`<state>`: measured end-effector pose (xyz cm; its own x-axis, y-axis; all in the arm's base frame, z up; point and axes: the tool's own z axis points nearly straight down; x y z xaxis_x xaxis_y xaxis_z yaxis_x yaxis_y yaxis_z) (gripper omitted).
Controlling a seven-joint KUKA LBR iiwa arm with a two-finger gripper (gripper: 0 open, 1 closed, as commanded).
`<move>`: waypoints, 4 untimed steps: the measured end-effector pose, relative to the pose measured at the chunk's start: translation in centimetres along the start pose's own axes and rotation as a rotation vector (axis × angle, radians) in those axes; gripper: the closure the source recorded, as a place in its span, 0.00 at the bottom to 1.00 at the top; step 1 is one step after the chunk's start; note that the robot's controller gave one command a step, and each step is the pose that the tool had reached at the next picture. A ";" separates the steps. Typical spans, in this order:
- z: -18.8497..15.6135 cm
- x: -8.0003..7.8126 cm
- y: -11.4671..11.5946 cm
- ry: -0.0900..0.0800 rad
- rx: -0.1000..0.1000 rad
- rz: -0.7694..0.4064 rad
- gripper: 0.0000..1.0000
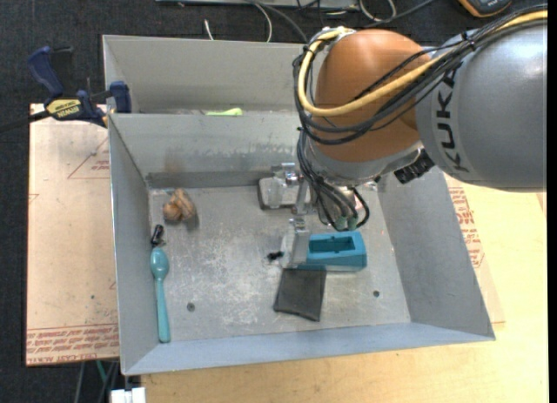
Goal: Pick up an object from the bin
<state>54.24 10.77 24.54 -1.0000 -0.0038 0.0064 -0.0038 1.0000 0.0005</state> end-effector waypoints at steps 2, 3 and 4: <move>7.8 -4.0 -3.9 -0.013 -0.003 0.033 0.00; 8.6 -0.2 -14.1 -0.018 -0.005 0.149 0.00; 12.0 -0.4 -14.3 -0.004 -0.006 0.010 0.00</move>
Offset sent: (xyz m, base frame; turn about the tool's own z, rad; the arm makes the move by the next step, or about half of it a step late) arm 0.0793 -0.0822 -0.1754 0.0649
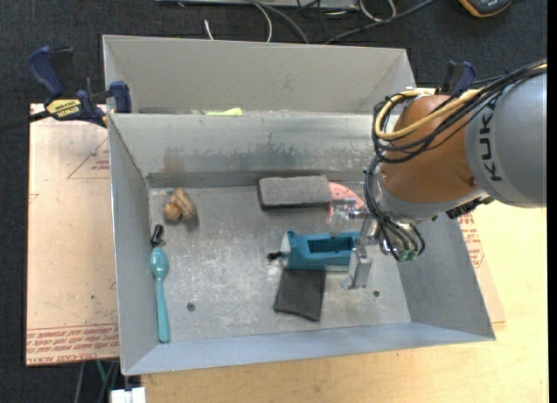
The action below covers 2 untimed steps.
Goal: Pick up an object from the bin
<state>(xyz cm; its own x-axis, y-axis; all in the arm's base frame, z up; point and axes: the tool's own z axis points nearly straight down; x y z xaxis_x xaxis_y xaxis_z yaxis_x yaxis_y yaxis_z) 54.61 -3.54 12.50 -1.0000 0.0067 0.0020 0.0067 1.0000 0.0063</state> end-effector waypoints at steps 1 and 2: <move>5.0 -0.9 2.1 -0.044 0.001 0.112 0.00; 4.6 -1.3 1.9 -0.042 -0.003 0.099 1.00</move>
Offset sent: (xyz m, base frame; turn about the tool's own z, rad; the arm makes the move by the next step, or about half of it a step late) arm 0.0035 0.0172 -0.0550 0.0988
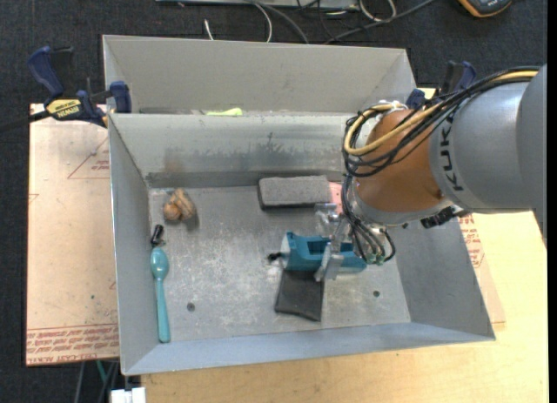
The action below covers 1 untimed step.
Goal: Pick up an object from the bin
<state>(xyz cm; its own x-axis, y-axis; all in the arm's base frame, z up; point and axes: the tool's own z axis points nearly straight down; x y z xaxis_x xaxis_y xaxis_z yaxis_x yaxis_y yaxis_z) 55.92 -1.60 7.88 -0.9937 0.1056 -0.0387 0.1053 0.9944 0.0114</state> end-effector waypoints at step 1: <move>-0.1 0.0 0.0 0.000 0.000 0.000 1.00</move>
Offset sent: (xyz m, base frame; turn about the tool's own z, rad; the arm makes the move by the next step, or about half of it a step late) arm 0.0000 0.0000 0.1379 0.0002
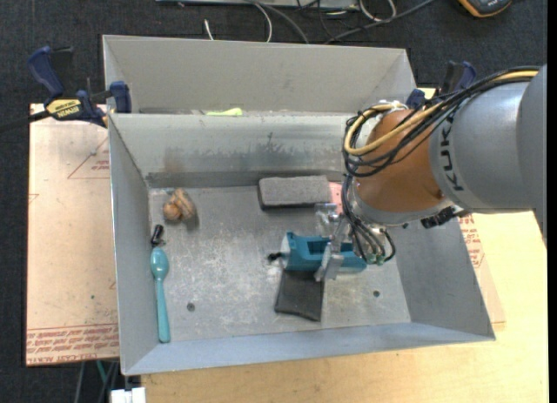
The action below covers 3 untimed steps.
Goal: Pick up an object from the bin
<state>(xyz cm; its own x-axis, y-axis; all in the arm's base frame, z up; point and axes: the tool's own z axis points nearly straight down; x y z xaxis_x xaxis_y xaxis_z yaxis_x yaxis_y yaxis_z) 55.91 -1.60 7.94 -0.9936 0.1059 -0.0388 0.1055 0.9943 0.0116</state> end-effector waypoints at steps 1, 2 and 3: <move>-3.1 0.6 -0.1 0.023 0.003 -0.001 1.00; -6.5 0.5 0.0 0.027 0.003 0.000 1.00; -7.8 0.4 0.0 0.027 0.002 0.000 1.00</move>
Offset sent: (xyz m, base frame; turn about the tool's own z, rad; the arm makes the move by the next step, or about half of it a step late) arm -0.0060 -0.0001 0.0749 -0.0010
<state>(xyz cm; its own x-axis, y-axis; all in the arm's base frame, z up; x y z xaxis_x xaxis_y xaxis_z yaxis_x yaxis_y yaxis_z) 55.16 -1.59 15.77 -0.9943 0.1059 -0.0118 0.1058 0.9943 0.0093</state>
